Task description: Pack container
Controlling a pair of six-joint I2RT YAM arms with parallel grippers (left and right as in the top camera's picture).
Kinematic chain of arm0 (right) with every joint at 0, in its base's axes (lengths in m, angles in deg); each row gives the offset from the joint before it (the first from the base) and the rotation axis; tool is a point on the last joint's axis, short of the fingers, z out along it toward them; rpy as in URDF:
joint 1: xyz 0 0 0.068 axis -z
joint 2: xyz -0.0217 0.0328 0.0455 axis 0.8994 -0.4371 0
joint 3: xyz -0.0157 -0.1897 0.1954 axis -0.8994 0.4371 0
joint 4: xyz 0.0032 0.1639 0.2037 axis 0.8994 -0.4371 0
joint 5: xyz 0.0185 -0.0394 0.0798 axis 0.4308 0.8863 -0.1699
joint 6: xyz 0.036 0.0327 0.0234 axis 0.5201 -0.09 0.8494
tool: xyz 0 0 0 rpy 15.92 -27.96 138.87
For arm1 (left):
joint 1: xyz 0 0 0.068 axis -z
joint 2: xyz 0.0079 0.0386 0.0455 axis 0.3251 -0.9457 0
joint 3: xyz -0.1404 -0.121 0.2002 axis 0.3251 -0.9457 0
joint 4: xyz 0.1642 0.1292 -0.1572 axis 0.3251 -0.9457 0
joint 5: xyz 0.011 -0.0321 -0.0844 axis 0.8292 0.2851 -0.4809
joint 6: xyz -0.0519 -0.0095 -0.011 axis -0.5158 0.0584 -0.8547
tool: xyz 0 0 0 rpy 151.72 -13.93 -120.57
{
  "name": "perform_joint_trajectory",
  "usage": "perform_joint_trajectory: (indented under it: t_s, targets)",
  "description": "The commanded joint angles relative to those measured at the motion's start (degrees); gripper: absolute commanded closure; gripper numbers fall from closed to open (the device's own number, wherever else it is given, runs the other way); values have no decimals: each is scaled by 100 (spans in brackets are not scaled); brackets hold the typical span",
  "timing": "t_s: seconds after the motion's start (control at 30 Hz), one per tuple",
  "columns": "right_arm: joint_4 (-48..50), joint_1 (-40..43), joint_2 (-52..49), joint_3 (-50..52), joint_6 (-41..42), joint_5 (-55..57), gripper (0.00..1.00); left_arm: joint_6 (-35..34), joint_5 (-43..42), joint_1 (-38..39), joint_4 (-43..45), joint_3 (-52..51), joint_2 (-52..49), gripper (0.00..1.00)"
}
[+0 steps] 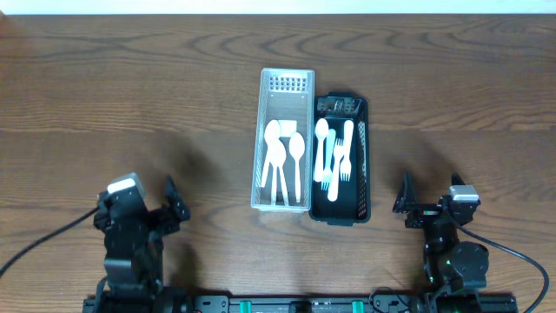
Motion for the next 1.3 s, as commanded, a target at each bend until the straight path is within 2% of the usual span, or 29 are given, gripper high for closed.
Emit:
perform_joint_trajectory:
  t_s: [0.0, 0.1, 0.23, 0.57, 0.73, 0.83, 0.93, 1.27]
  targets:
    - [-24, -76, 35, 11, 68, 61, 1, 15, -151, 22, -542, 13, 629, 2]
    - [-22, -76, 35, 11, 68, 61, 1, 15, -476, 22, -1316, -2, 1182, 2]
    - [-24, -76, 35, 11, 68, 61, 1, 35, -553, 22, -1134, -229, 1547, 2]
    - [-22, -76, 35, 11, 68, 61, 1, 826, -555, 20, 2227, -1749, 1543, 2]
    - [-22, -76, 35, 11, 68, 61, 1, 1202, -509, 20, 3351, -2404, 1543, 2]
    - [-22, -76, 35, 11, 68, 61, 1, 1202, -424, 22, 3394, -2673, 1545, 2]
    - [-24, -76, 35, 11, 68, 61, 1, 1198, -435, 24, 2771, -2671, 1543, 2]
    - [-24, -76, 35, 11, 68, 61, 1, 1198, -428, 22, 2791, -2664, 1532, 2]
